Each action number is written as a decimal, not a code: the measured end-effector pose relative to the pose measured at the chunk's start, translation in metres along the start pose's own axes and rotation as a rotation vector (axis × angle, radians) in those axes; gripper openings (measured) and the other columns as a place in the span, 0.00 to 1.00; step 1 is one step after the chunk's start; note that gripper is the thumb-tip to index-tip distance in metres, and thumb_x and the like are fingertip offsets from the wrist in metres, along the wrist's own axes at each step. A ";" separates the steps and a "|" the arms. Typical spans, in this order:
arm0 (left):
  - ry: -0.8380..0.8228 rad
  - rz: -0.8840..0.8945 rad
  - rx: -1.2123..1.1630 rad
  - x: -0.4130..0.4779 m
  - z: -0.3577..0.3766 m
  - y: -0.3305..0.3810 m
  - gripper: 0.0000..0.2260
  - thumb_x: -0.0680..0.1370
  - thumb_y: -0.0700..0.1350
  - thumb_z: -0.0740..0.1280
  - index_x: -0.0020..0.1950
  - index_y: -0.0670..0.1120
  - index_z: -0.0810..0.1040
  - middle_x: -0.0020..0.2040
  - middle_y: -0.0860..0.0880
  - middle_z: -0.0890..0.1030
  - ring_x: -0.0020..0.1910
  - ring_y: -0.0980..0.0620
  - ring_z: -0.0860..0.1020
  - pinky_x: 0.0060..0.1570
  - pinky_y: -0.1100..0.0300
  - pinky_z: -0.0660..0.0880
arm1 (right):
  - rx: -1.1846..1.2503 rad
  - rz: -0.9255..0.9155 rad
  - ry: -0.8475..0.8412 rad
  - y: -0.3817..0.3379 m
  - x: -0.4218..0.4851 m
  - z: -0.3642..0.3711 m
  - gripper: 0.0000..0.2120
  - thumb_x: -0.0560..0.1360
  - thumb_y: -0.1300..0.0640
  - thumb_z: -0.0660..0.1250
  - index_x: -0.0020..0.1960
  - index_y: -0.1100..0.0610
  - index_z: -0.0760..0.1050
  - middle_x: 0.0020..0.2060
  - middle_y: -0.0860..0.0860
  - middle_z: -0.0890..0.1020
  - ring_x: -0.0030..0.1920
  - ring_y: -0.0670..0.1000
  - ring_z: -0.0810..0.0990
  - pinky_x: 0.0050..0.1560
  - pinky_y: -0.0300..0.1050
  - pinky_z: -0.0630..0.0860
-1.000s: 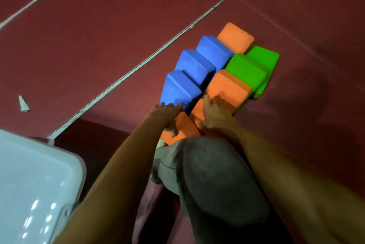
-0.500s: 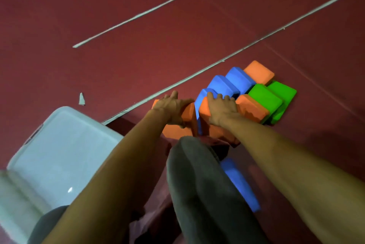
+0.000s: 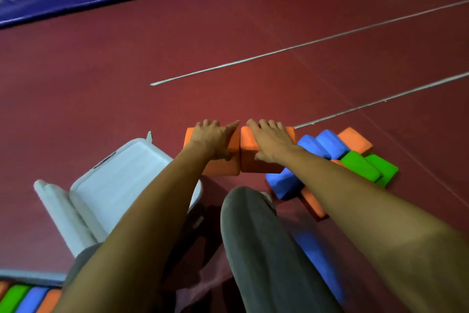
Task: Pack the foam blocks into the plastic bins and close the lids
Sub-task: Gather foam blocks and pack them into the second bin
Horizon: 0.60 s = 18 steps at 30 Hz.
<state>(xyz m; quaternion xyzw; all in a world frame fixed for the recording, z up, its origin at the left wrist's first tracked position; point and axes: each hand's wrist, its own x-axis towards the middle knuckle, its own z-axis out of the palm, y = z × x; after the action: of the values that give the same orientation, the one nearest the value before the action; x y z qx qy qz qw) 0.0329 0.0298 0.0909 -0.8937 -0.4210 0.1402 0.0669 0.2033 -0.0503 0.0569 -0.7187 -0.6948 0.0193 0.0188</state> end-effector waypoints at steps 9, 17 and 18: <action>-0.024 -0.197 0.007 -0.096 0.006 -0.109 0.50 0.67 0.71 0.71 0.81 0.62 0.46 0.72 0.44 0.71 0.69 0.38 0.70 0.64 0.44 0.69 | -0.045 -0.266 0.012 -0.127 0.030 -0.035 0.48 0.65 0.48 0.80 0.75 0.53 0.56 0.65 0.58 0.72 0.65 0.63 0.72 0.65 0.59 0.67; -0.026 -0.483 -0.003 -0.216 0.008 -0.216 0.51 0.68 0.70 0.71 0.81 0.60 0.46 0.69 0.44 0.74 0.67 0.38 0.72 0.59 0.47 0.73 | -0.075 -0.563 0.127 -0.279 0.055 -0.070 0.47 0.65 0.50 0.80 0.76 0.52 0.57 0.65 0.58 0.72 0.64 0.62 0.72 0.64 0.57 0.67; -0.030 -0.519 -0.009 -0.234 0.010 -0.228 0.51 0.68 0.70 0.71 0.81 0.60 0.45 0.69 0.44 0.74 0.67 0.38 0.72 0.59 0.47 0.73 | -0.076 -0.601 0.142 -0.299 0.055 -0.073 0.47 0.65 0.50 0.80 0.76 0.53 0.57 0.65 0.58 0.73 0.63 0.62 0.72 0.64 0.57 0.67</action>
<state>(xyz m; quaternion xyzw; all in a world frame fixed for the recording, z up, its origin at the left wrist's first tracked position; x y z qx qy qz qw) -0.2797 -0.0057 0.1806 -0.7536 -0.6379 0.1298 0.0904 -0.0895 0.0152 0.1455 -0.4807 -0.8734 -0.0635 0.0452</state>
